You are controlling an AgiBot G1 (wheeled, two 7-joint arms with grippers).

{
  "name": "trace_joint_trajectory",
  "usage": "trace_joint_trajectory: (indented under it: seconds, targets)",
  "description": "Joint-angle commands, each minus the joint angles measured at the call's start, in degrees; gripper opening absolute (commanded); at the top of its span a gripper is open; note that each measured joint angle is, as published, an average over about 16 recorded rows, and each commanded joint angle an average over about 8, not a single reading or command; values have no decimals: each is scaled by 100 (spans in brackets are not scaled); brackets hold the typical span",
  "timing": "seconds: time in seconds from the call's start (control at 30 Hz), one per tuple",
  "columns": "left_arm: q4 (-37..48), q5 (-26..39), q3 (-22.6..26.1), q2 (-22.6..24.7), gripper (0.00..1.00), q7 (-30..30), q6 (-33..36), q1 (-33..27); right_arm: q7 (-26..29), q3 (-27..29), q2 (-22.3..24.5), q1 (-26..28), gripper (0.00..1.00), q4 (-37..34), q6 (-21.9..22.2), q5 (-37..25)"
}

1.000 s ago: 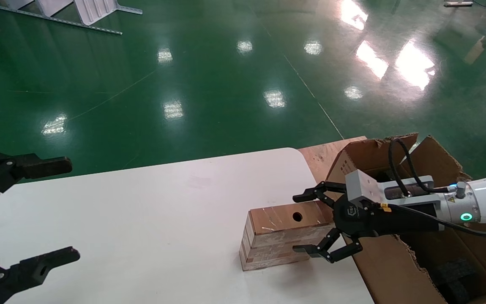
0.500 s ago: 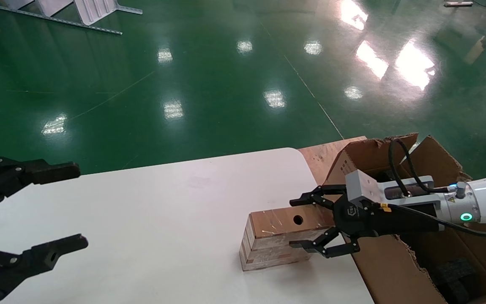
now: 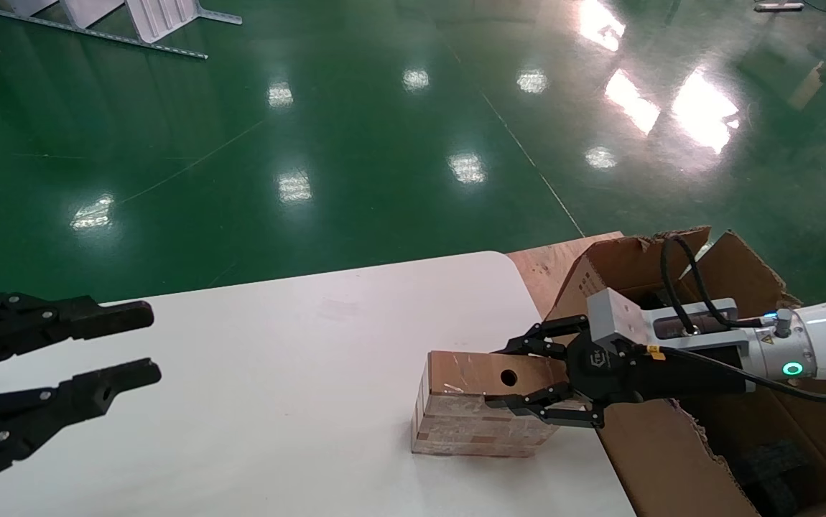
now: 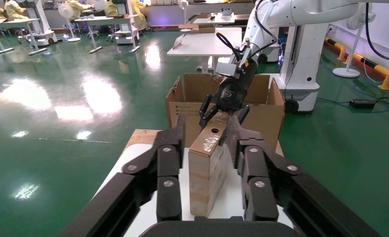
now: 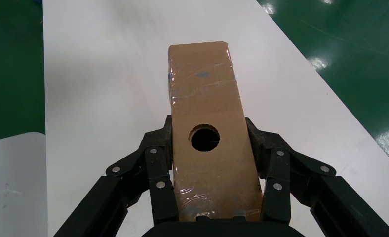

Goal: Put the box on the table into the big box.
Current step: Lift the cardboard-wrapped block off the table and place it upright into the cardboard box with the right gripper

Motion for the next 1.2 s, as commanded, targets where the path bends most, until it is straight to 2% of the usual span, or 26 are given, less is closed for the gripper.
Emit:
trace_joint_trajectory:
  seconds: [0.03,0.27,0.43,0.6,0.77,0.93,1.07,1.2]
  targets:
    - [0,0,0,0,0,0,0,0,-5,-8,-14,-14,0,14,20,1]
    - [1,0,1,0,0,1,0,0,487,85,446,371,0,837,85,184]
    - [1,-1,1,0,0,1,0,0,904,308,1011,812,0,1374,242,356]
    - [1,-1,1,0,0,1,0,-1,1183,541,1638,1123,0,1546,513,518]
    - [1,-1,2,0,0,1,0,-1,1287,640,2251,1177,0,1365,800,599]
    - [1,-1,2,0,0,1,0,-1,1304,604,2755,1073,0,898,930,774]
    - [1,-1,2,-1,0,1,0,-1,1279,439,2942,865,0,364,911,1029]
    - [1,-2,3,-1,0,1,0,-1,1328,166,2889,525,0,-301,781,1455]
